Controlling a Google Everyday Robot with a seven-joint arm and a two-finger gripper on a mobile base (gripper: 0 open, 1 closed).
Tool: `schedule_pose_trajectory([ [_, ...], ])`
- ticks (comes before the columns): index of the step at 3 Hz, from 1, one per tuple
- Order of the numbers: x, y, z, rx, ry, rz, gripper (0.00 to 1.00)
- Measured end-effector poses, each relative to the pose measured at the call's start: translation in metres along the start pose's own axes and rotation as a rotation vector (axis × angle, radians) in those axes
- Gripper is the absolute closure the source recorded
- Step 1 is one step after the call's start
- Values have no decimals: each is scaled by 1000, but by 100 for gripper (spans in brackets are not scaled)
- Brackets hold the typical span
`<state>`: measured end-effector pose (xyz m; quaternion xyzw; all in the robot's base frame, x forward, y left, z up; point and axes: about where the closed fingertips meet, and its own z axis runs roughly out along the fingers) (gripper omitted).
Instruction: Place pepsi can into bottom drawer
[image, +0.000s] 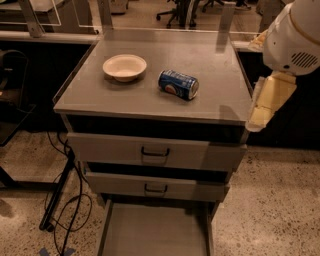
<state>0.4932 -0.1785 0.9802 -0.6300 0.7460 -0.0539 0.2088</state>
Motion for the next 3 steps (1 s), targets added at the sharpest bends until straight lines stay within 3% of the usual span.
schedule_pose_trajectory([
  [1,0,0,0,0,0,0,0],
  [2,-10,-10,10,27,-58,20,0],
  [3,-27,-27,33,38,-174,74,0],
])
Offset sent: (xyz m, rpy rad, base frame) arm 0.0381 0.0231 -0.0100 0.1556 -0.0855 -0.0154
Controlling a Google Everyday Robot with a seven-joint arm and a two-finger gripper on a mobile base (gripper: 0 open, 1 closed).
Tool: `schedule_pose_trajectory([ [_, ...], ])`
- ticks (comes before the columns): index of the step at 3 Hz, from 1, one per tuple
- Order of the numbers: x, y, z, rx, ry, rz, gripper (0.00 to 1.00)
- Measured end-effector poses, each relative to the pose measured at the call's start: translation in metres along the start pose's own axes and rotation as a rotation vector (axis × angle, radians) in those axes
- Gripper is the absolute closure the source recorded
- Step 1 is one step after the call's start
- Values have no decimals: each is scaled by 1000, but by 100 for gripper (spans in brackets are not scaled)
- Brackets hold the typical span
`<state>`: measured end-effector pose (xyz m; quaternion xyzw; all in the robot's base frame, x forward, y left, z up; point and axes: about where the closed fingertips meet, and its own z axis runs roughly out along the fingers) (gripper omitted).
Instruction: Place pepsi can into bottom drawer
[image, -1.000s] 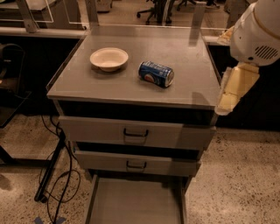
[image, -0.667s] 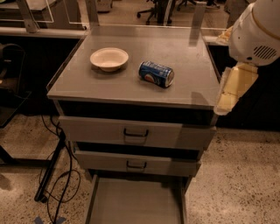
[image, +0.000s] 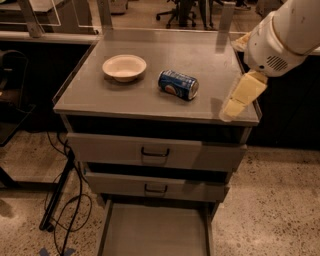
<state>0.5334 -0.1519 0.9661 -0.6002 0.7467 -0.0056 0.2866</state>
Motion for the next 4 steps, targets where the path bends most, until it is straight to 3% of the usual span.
schedule_pose_trajectory([
  [1,-13,-17,31,10,-104,73,0],
  [2,-13,-17,31,9,-104,73,0],
  [4,-27,-43,71,5,-131,83,0],
])
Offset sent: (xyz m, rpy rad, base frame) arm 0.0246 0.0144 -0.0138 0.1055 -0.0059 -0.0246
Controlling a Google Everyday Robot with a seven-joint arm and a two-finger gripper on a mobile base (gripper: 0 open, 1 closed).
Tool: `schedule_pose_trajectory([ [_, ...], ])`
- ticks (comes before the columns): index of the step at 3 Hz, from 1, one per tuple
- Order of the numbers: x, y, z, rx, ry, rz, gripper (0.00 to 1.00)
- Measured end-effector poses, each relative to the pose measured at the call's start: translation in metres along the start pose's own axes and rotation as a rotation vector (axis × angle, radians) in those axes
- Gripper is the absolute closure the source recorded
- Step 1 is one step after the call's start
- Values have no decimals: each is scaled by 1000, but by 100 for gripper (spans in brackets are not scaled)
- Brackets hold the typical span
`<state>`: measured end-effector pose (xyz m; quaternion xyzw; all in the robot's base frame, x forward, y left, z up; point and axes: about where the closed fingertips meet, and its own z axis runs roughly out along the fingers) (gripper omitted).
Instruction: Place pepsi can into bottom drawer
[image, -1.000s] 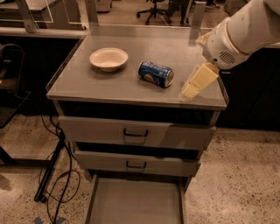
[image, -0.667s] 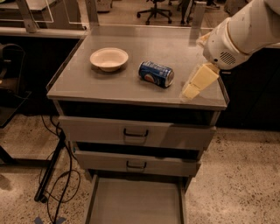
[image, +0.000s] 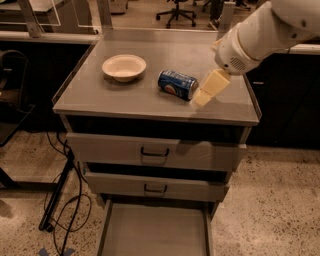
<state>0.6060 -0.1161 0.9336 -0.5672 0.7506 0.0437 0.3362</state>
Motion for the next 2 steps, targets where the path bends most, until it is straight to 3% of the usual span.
schedule_pose_trajectory([
  [2,-3,-20,54,-32,-9,62,0],
])
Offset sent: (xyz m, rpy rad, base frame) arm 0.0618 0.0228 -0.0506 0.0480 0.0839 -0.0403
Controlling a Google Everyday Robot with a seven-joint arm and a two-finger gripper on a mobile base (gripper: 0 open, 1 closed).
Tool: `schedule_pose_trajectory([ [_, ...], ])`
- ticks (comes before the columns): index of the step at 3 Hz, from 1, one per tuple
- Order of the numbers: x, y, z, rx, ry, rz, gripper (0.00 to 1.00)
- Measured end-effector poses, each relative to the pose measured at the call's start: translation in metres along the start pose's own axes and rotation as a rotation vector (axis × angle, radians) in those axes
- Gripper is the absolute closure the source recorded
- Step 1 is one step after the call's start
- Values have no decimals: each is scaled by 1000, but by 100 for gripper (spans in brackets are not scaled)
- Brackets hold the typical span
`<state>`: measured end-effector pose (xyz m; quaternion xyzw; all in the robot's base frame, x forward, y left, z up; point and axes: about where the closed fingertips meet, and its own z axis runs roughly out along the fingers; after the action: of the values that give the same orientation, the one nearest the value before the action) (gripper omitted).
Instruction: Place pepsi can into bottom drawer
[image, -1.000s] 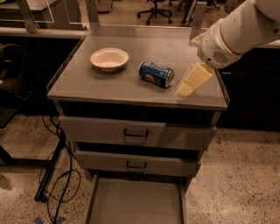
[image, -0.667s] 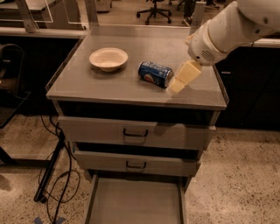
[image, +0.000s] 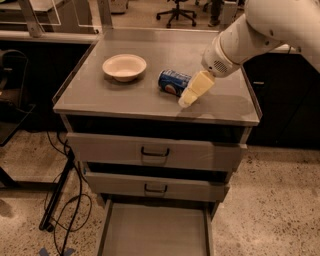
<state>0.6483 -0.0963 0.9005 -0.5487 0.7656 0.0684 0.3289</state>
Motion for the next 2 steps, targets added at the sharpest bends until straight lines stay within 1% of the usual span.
schedule_pose_trajectory([
  [1,8,42,26,-38,0,30,0],
  [2,8,41,26,-38,0,30,0],
])
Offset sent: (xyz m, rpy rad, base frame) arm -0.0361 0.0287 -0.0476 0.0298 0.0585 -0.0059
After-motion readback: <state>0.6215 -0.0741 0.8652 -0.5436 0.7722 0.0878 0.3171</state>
